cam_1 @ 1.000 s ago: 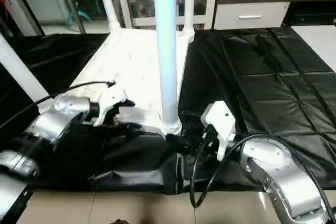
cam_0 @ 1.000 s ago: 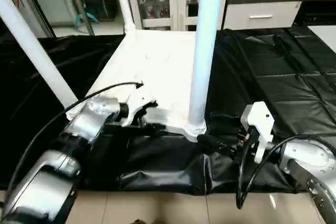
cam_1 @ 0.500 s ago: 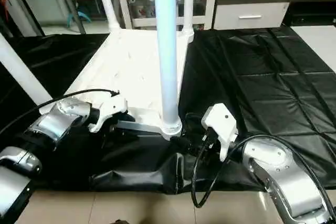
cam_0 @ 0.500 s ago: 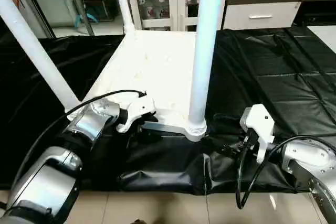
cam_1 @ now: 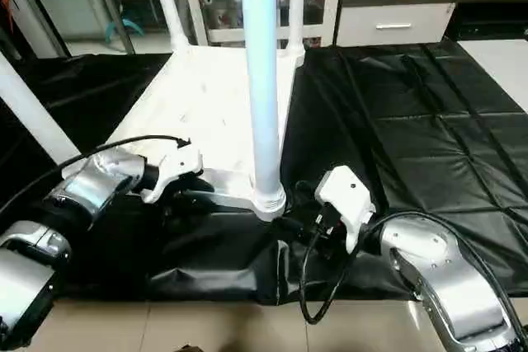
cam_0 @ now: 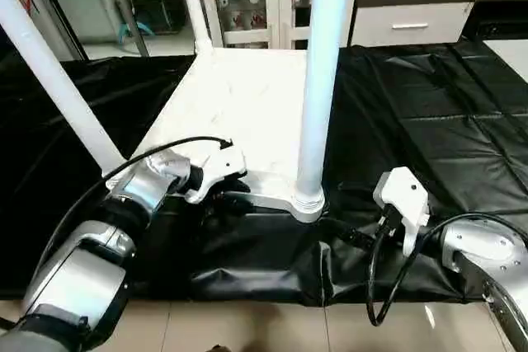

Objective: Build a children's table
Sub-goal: Rotate table base

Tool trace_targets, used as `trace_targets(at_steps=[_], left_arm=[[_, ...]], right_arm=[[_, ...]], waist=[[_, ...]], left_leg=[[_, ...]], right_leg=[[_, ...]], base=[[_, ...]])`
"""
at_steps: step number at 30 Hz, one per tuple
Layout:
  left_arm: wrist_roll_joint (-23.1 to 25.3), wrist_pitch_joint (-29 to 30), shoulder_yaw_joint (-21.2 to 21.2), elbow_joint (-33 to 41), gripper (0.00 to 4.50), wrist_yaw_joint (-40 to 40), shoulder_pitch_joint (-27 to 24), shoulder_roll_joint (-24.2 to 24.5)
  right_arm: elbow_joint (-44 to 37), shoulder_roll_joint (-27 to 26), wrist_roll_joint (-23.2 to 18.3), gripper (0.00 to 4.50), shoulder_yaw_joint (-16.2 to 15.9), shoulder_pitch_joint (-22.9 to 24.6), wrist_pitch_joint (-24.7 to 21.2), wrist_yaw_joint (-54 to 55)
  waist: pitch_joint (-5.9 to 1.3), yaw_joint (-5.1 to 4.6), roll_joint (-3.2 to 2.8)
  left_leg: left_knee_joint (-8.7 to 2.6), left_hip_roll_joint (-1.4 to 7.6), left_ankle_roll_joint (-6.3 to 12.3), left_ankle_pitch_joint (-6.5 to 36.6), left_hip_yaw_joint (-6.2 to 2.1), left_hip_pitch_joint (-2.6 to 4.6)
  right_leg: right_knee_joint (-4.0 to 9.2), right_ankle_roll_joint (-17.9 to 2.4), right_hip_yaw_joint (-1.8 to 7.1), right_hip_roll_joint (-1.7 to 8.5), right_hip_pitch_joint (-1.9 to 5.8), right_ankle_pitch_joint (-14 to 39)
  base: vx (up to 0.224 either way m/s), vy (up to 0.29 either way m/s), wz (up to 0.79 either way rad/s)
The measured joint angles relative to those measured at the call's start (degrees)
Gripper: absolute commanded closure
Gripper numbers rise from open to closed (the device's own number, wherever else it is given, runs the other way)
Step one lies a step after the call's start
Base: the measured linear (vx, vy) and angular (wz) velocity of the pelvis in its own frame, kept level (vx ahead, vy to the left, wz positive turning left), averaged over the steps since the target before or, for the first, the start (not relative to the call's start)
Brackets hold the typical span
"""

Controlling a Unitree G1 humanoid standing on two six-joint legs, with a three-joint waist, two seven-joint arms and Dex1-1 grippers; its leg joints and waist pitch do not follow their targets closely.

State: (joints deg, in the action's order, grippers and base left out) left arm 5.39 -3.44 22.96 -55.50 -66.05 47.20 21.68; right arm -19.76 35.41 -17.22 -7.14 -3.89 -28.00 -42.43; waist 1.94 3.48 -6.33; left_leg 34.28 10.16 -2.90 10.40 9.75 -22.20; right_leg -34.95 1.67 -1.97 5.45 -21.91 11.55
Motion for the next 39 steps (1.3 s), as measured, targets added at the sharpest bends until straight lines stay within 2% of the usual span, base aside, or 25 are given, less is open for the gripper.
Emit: trace_targets(at_steps=[7,14,16,24,26,30,36,37,38,39], left_arm=[[1.9,0.5,0.5,0.8,3.86,-0.1,0.2,0.3],[1.0,7.3,-0.5,9.5,4.11,-0.2,-4.3,0.6],[0.9,9.6,-1.1,12.2,4.20,0.8,-5.8,0.7],[-0.5,28.6,-7.5,31.3,4.35,12.5,-16.0,-2.1],[-0.7,30.9,-7.9,34.2,4.36,14.2,-17.5,-2.9],[-1.8,30.8,-8.4,39.9,4.48,16.3,-21.6,-4.8],[-3.0,27.3,-6.8,43.4,4.48,15.0,-24.3,-4.6],[-3.1,27.1,-6.7,43.4,4.21,15.0,-24.3,-4.6],[-3.1,27.0,-6.7,43.4,4.21,15.0,-24.3,-4.6],[-3.1,27.0,-6.7,43.4,3.94,15.0,-24.3,-4.6]], right_arm=[[0.2,-0.1,0.1,0.85,0.0,-0.1,0.8,0.0],[3.0,-1.5,1.6,0.85,0.0,-1.2,1.2,1.9],[4.4,-1.9,2.2,0.85,0.1,-1.8,1.3,3.1],[7.4,-4.1,3.3,0.85,2.2,-3.9,1.9,6.9],[7.5,-4.1,3.4,0.85,2.2,-3.9,1.8,7.2],[9.0,-4.6,3.8,0.85,2.3,-3.9,1.8,7.8],[9.4,-4.6,3.4,0.85,3.4,-4.1,1.7,7.5],[9.4,-4.6,3.4,0.85,3.4,-4.4,1.7,7.4],[9.6,-4.6,3.4,0.85,3.4,-4.7,1.6,7.3],[9.6,-4.4,3.3,0.85,3.5,-4.9,1.6,7.2]], waist=[[-0.01,-0.16,0.00],[-0.03,-0.89,-0.02],[-0.04,-1.08,-0.01],[0.03,-2.53,0.11],[0.03,-2.62,0.14],[0.04,-2.21,0.26],[0.09,-0.26,0.59],[0.15,-0.08,0.75],[0.18,0.00,0.86],[0.21,0.04,1.09]], left_leg=[[-0.01,0.00,0.02,0.0,0.03,0.02],[-0.05,0.00,0.03,0.0,0.12,0.13],[-0.06,0.01,0.03,0.0,0.12,0.21],[-0.17,0.06,0.01,0.0,0.10,0.27],[-0.21,0.08,0.01,0.0,0.08,0.28],[-0.30,0.09,0.01,0.0,0.07,0.23],[-0.29,0.07,0.02,0.0,0.05,0.05],[-0.29,0.06,0.02,0.0,0.07,0.05],[-0.29,0.06,0.02,0.0,0.07,0.05],[-0.29,0.06,0.02,0.0,0.07,0.06]], right_leg=[[0.01,0.0,0.02,0.00,0.00,0.0],[0.00,0.0,0.11,0.00,0.00,0.0],[-0.02,0.0,0.12,-0.01,0.02,0.0],[-0.01,-0.1,-0.03,0.01,-0.04,-0.1],[0.00,-0.1,-0.08,0.00,-0.06,-0.1],[0.07,-0.1,-0.13,0.00,-0.13,0.0],[0.15,-0.1,-0.17,0.03,-0.33,-0.1],[0.14,-0.1,-0.16,0.04,-0.33,-0.1],[0.14,-0.1,-0.16,0.04,-0.33,-0.1],[0.14,-0.1,-0.16,0.04,-0.33,-0.1]], base=[[0.000,0.000,0.00],[0.000,0.000,0.00],[0.000,0.000,0.00],[0.000,0.000,0.00],[0.000,0.000,0.00],[0.000,0.000,0.00],[0.000,0.000,0.00],[0.000,0.000,0.00],[0.000,0.000,0.00],[0.000,0.000,0.00]])
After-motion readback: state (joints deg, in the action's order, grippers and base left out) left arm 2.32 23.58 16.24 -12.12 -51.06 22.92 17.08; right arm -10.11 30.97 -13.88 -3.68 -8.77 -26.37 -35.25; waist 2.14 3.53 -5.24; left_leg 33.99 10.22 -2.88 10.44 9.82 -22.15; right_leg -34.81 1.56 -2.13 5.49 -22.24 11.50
